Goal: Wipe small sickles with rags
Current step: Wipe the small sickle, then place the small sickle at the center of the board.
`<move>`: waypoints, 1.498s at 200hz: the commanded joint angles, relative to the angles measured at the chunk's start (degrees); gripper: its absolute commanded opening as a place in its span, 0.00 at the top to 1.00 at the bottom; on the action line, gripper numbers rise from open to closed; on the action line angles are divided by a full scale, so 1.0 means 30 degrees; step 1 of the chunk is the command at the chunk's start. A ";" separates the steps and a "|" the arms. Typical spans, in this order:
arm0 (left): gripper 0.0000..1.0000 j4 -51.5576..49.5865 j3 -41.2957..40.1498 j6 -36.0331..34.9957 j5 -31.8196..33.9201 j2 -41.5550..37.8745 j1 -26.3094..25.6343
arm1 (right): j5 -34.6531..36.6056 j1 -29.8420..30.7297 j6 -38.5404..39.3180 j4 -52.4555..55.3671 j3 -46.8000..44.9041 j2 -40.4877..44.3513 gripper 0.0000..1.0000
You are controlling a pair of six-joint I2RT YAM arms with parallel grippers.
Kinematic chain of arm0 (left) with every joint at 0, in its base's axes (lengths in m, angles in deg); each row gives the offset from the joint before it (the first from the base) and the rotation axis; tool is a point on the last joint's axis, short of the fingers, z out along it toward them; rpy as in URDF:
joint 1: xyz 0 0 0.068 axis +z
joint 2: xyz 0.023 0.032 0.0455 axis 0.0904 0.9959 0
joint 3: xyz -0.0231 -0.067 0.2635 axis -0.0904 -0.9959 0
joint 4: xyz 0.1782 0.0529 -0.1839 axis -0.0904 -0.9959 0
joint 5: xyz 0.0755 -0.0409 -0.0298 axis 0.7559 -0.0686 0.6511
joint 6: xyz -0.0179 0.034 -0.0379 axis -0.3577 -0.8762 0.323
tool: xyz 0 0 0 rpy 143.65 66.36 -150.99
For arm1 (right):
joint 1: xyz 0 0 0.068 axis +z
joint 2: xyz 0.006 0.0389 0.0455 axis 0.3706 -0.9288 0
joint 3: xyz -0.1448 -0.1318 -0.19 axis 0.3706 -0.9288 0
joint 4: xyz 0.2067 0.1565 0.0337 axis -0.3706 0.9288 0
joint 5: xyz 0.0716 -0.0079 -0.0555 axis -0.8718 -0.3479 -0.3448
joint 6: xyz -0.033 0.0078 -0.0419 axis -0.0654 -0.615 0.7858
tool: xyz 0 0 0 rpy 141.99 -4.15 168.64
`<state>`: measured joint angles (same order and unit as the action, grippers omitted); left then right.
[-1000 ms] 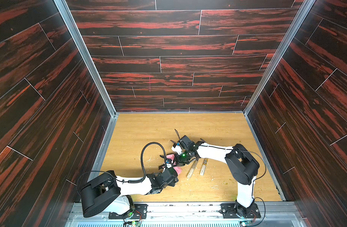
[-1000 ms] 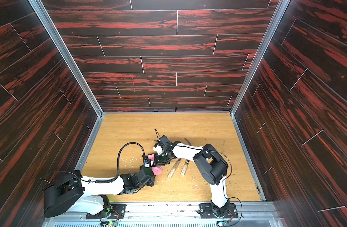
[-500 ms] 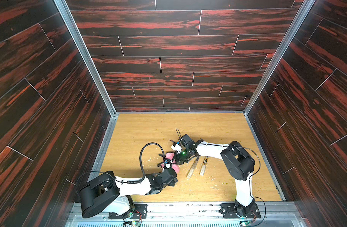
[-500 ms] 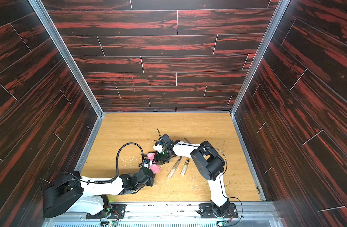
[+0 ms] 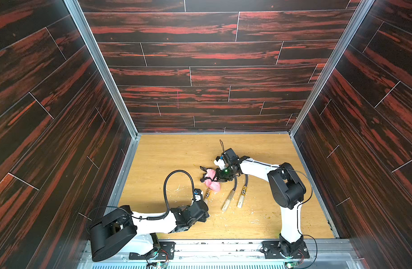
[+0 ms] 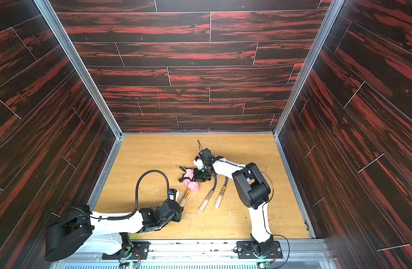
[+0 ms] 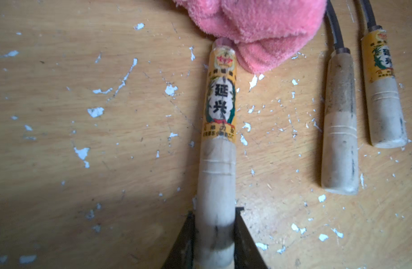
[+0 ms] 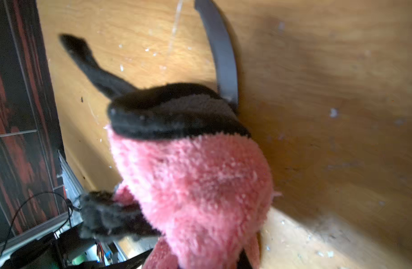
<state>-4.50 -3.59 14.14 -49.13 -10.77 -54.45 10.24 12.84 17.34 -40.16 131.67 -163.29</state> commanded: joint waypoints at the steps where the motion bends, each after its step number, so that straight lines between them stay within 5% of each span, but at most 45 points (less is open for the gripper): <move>1: 1.00 -0.0267 -0.0155 0.0534 0.0365 -0.0093 -0.0024 | 0.0110 -0.0221 0.1075 0.0982 0.0465 0.1392 1.00; 56: 1.00 0.0206 0.0050 0.0426 -0.0225 0.0656 -0.0043 | -0.0124 -0.0969 -0.1225 -0.1204 -0.0619 0.5030 1.00; 126: 1.00 -0.0343 0.0269 0.0349 0.0199 0.0216 -0.0014 | -0.1823 -0.1119 -0.1510 -0.1071 -0.0876 0.5110 1.00; 198: 1.00 -0.1331 0.0963 0.0234 0.0660 0.0586 -0.0014 | 0.0831 0.0014 -0.1854 -0.0051 -0.4757 0.7549 1.00; 251: 0.67 -0.3679 0.2109 -0.0389 0.1207 -0.0638 -0.0014 | 0.0842 -0.0729 -0.2114 -0.0400 -0.5054 0.8837 1.00; 299: 0.53 -0.5271 0.3487 -0.1143 0.0916 -0.0973 0.0174 | 0.0813 -0.1687 -0.1360 0.0358 -0.4502 0.9939 1.00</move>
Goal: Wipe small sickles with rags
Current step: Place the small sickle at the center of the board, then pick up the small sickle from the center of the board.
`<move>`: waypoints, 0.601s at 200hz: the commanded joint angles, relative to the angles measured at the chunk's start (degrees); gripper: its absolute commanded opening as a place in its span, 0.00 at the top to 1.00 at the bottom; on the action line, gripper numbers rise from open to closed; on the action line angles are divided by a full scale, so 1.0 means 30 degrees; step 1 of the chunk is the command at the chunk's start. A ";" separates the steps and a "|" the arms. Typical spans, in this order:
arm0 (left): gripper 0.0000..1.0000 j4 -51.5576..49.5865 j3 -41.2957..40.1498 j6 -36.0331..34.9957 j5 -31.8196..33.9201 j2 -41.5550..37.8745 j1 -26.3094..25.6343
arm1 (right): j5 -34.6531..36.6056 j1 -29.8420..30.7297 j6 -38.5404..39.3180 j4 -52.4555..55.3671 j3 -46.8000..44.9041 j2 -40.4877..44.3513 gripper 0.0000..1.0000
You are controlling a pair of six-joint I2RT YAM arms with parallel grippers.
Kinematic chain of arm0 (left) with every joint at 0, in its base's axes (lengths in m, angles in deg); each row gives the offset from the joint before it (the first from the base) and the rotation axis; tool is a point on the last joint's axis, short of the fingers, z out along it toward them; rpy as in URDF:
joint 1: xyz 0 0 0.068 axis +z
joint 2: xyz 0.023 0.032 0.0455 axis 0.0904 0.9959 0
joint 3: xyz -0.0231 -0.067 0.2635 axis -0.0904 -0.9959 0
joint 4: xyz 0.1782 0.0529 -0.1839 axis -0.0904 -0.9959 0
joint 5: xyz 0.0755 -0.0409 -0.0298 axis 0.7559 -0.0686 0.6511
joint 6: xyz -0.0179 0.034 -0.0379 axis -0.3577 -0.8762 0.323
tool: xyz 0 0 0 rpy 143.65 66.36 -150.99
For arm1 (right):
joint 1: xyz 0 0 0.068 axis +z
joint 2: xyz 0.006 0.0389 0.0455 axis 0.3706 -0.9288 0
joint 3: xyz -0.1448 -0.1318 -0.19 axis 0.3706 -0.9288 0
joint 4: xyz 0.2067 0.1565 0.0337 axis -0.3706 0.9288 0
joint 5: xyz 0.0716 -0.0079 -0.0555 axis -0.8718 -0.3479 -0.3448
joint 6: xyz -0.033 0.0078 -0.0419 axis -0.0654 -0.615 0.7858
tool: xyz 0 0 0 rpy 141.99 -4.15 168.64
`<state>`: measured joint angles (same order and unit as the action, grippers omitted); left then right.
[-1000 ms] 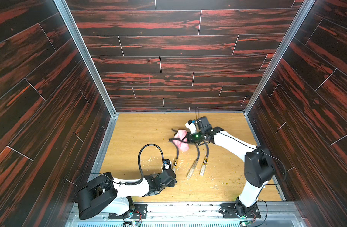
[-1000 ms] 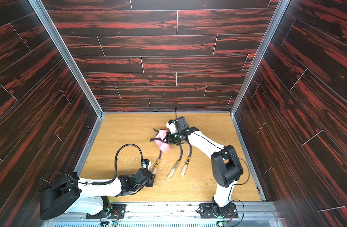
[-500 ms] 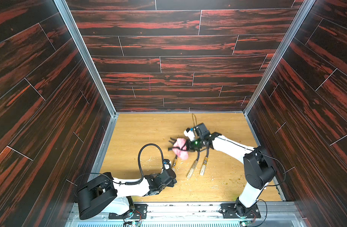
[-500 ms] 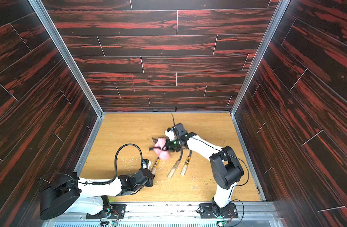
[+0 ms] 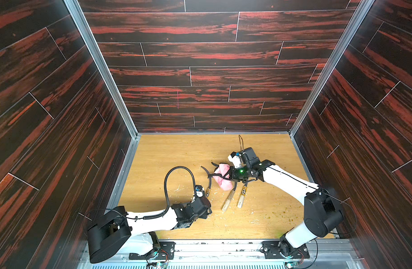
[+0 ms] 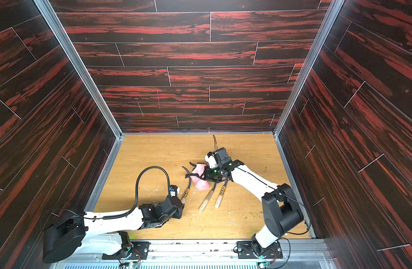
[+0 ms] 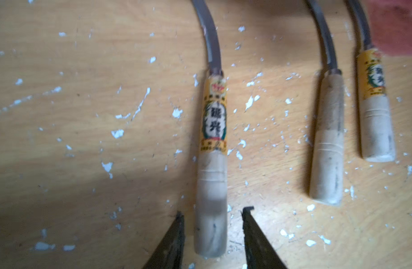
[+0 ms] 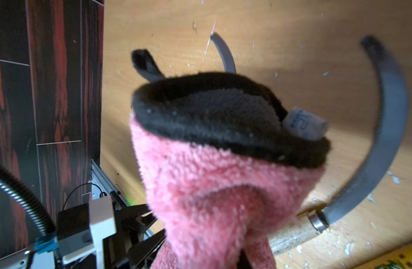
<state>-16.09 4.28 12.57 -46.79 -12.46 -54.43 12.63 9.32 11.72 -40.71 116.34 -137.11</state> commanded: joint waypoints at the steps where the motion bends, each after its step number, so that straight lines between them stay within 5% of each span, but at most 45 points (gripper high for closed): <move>1: 0.53 -0.1410 0.0889 -0.0645 0.0097 -0.0402 0.0190 | 0.0019 -0.0528 0.0514 0.0560 0.0596 0.1241 1.00; 120: 0.58 -0.1773 0.4617 -0.3311 -0.3141 0.5157 0.2990 | -0.0067 -0.2152 0.1513 0.1898 0.0369 0.3730 1.00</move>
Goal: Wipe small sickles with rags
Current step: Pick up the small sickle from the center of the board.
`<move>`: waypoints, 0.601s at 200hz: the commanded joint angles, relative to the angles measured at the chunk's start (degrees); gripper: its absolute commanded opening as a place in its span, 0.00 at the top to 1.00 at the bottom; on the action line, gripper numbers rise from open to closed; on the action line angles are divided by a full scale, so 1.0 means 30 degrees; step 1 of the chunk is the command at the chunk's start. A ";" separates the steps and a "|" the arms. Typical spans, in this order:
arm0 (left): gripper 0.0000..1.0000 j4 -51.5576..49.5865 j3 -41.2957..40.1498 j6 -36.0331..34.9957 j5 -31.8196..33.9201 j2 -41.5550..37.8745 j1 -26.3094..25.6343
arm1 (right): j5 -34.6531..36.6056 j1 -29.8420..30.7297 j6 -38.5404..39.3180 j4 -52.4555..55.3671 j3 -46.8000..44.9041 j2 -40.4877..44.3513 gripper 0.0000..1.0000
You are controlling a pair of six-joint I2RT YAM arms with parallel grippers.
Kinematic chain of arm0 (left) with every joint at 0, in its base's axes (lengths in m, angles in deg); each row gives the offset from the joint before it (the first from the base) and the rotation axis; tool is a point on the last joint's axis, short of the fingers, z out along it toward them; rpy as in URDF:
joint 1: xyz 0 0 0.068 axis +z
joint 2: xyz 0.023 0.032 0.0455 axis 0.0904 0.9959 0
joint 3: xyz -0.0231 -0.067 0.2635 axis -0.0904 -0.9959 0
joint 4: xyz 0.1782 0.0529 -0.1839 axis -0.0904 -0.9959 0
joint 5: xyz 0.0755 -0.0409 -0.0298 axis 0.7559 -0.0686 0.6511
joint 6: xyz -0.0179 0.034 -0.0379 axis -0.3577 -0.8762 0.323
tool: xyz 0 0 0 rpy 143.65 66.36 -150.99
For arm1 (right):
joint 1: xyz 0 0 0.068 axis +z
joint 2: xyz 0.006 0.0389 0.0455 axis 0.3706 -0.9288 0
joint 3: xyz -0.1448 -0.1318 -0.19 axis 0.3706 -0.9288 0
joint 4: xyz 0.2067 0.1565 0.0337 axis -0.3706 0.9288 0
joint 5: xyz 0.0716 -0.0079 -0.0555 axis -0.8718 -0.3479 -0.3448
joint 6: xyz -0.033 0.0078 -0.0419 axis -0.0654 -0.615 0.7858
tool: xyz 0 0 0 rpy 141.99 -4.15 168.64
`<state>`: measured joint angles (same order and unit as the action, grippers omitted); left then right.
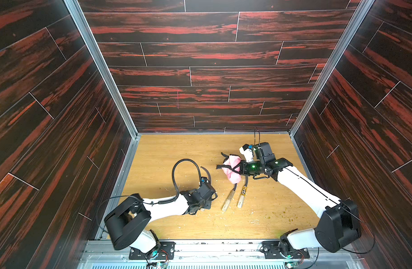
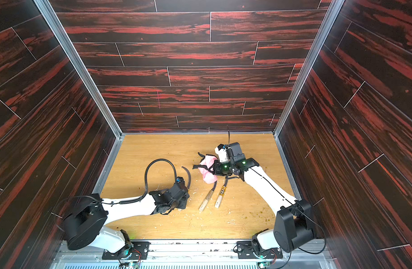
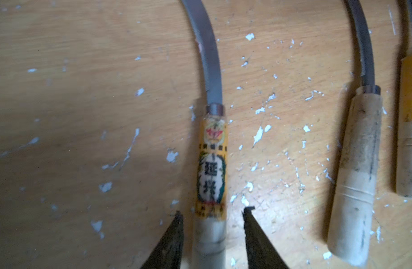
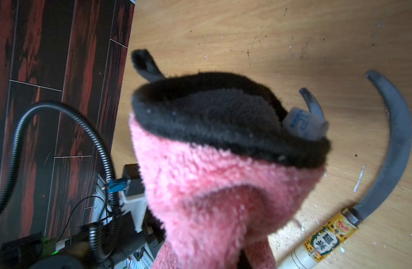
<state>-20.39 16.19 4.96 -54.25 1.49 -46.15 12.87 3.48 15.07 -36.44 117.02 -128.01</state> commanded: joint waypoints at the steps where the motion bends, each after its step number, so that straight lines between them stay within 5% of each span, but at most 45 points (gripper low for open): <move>1: 0.58 -0.0347 0.0655 -0.0789 -0.0669 0.0531 0.0217 | -0.0163 -0.0208 0.0413 0.0477 0.0134 0.0685 1.00; 76: 0.68 -0.0181 0.0207 -0.1073 -0.1208 0.1332 0.0353 | -0.0663 -0.0384 0.0633 0.0418 0.0445 -0.0050 1.00; 120: 0.83 0.0636 -0.1040 -0.1363 -0.1726 0.0629 0.0357 | -0.1279 -0.0343 0.1005 0.0542 0.0996 -0.1235 1.00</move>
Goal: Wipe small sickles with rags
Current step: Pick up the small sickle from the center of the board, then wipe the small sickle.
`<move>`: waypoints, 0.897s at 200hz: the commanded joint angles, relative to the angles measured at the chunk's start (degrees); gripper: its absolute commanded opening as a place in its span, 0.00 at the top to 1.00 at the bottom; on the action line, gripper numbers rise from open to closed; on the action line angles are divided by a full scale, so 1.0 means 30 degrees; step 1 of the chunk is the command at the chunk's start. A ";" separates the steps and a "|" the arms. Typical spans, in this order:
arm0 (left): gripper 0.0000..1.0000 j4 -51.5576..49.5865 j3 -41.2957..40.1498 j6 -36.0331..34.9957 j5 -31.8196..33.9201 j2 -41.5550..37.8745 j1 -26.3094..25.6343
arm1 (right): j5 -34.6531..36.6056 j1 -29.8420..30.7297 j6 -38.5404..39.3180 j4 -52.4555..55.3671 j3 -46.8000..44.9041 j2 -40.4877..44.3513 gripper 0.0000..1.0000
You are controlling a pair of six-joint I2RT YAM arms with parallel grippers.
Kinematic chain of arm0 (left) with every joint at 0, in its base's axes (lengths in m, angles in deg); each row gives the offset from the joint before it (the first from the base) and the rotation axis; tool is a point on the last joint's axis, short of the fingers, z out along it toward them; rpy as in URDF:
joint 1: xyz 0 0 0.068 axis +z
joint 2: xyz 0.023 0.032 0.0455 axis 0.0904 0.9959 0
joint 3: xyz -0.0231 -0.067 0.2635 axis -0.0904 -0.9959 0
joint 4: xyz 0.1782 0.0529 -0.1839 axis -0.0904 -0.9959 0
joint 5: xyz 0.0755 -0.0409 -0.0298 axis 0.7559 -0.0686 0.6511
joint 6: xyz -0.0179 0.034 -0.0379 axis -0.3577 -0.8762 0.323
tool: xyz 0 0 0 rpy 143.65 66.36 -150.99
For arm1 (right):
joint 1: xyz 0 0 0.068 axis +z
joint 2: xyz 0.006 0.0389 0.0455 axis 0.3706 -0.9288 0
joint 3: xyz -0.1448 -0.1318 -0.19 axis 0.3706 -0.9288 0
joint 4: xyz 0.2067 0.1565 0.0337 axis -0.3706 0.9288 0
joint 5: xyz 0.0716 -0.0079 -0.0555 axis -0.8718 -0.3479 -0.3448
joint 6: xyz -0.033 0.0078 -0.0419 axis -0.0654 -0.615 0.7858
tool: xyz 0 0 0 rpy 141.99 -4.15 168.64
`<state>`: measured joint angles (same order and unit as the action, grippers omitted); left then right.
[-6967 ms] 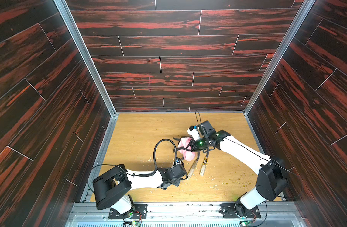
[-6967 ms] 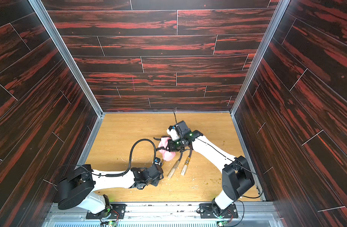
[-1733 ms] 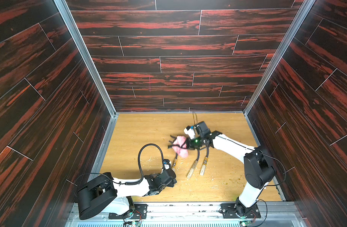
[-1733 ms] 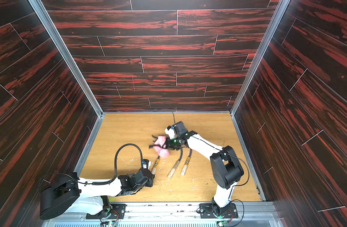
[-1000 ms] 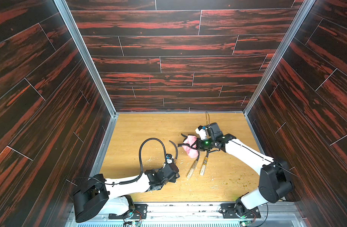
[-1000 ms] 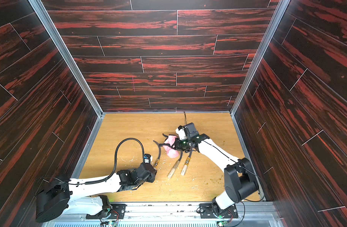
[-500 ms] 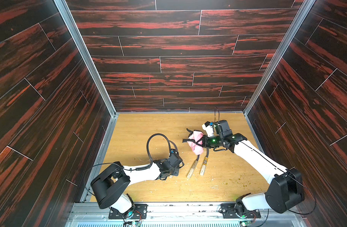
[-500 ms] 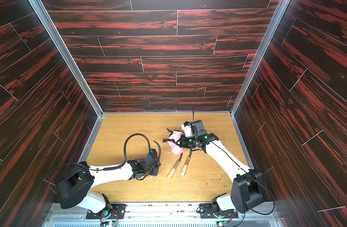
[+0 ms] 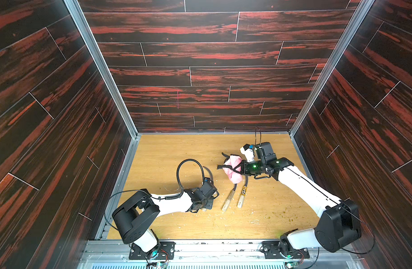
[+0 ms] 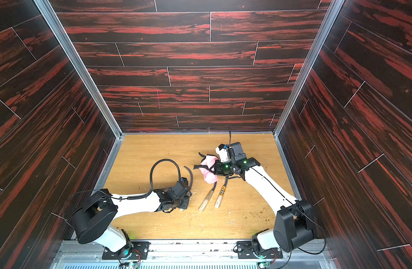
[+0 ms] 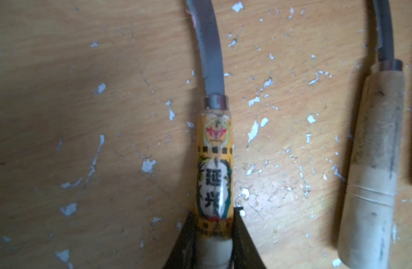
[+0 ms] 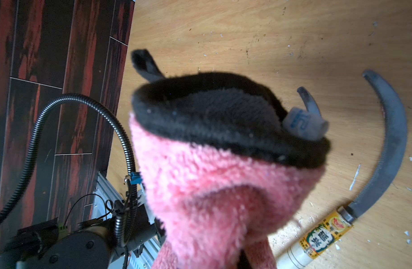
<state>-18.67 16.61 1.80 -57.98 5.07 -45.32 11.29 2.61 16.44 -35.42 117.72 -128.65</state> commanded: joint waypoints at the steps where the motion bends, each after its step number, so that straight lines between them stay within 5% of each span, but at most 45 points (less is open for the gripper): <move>1: 0.83 0.0106 -0.1235 -0.0305 -0.0514 -0.0618 0.0078 | -0.0775 -0.0057 0.0550 0.0181 0.0767 -0.1066 1.00; 65: 0.90 0.2393 -0.4778 0.0206 -0.2585 -0.4838 0.0047 | -0.0831 0.1630 0.0442 -0.0193 0.0881 -0.3068 1.00; 130: 0.92 0.5036 -0.5479 0.1447 -0.3342 -0.2864 -0.0012 | -0.0381 0.4070 -0.1093 -0.1628 0.1411 -0.6149 1.00; 179: 0.93 0.5425 -0.5765 0.1702 -0.3247 -0.3048 -0.0044 | -0.0738 0.4129 -0.2047 -0.2715 0.1273 -0.8367 1.00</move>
<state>-1.31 1.26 5.84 -66.95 -4.24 -45.23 9.85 15.11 12.20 -41.47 120.72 -149.54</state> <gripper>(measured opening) 0.256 0.105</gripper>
